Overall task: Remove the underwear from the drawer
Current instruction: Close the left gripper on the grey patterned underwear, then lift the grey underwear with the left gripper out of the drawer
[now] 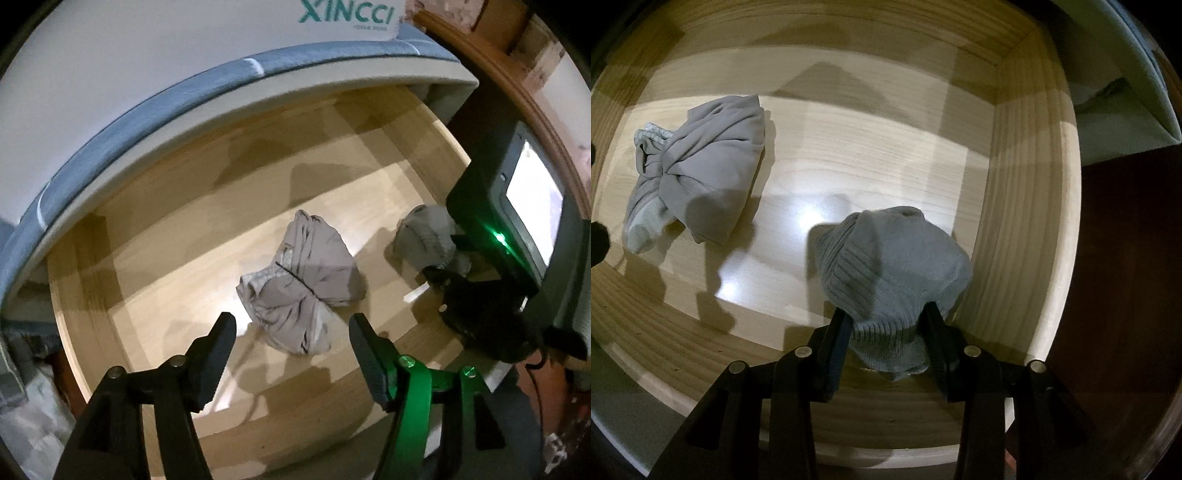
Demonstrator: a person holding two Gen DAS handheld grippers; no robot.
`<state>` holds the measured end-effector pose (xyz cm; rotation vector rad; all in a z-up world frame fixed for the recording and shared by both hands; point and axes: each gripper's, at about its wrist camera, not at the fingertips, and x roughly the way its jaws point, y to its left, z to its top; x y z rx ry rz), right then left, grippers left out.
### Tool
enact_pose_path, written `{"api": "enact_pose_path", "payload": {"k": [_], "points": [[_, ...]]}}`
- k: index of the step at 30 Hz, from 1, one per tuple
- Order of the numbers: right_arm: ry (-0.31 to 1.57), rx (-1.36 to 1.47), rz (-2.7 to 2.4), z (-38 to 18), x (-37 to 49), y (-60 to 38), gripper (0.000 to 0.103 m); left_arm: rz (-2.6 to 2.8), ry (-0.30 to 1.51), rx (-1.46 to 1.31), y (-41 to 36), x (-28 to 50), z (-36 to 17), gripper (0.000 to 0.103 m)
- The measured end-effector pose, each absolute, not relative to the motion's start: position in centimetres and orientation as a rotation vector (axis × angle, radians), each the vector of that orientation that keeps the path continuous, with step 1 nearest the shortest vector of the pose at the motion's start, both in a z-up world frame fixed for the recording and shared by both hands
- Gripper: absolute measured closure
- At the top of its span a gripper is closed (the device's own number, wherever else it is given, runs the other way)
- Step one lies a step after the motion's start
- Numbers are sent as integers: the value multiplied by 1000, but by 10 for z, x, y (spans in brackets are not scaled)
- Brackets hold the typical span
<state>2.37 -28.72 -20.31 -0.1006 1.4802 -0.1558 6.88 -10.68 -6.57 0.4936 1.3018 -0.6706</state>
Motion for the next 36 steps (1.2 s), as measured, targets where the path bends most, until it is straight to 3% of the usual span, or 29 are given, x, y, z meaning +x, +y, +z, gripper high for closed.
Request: {"api": "enact_pose_path", "payload": {"k": [16, 36], "points": [[1482, -100, -156, -202, 27, -287, 65, -609, 1349, 546, -134, 92, -107, 34], [1485, -100, -156, -202, 30, -286, 65, -367, 1583, 346, -54, 120, -128, 31]]}}
